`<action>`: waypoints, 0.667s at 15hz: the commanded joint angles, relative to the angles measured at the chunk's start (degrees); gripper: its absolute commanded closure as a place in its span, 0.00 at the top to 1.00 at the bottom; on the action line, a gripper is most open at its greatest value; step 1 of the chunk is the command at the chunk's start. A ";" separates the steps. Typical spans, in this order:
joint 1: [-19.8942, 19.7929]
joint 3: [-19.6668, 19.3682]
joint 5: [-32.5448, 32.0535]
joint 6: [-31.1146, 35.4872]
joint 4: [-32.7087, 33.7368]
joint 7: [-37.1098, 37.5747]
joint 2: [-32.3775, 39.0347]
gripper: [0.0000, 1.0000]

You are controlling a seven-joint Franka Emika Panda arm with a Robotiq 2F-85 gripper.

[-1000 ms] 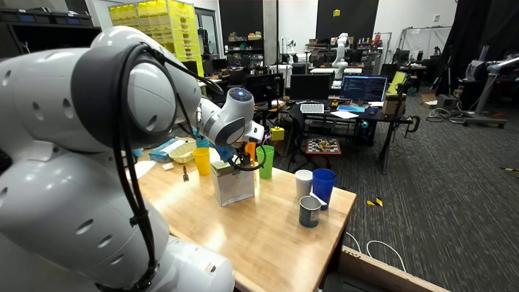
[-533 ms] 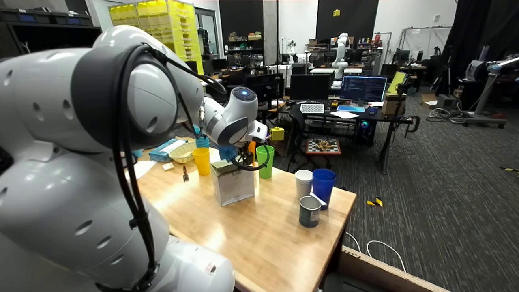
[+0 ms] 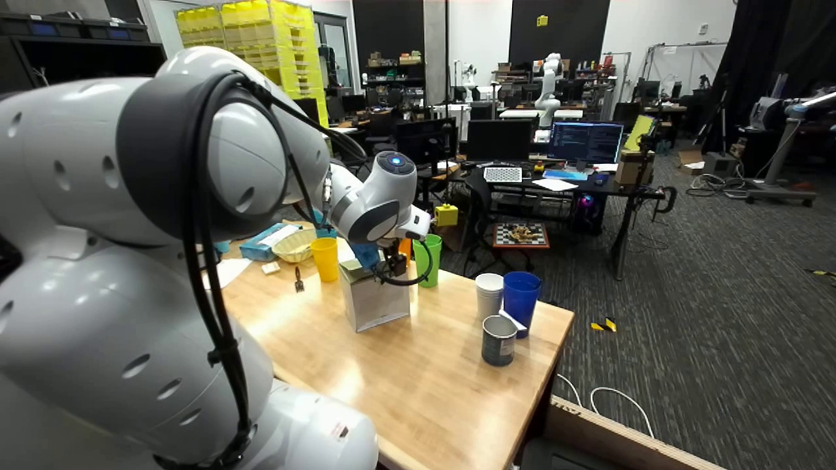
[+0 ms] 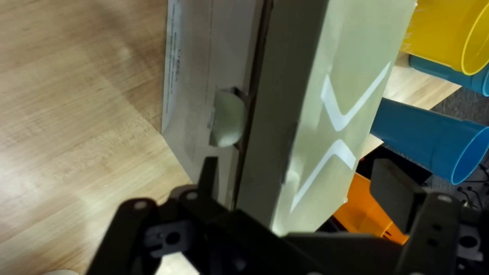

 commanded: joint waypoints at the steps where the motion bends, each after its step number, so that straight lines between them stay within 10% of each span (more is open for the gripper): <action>1: 0.50 1.08 0.25 0.66 -0.73 -0.31 -1.15 1.00; 10: -4.87 4.74 -16.05 -2.61 1.34 10.91 -5.48 1.00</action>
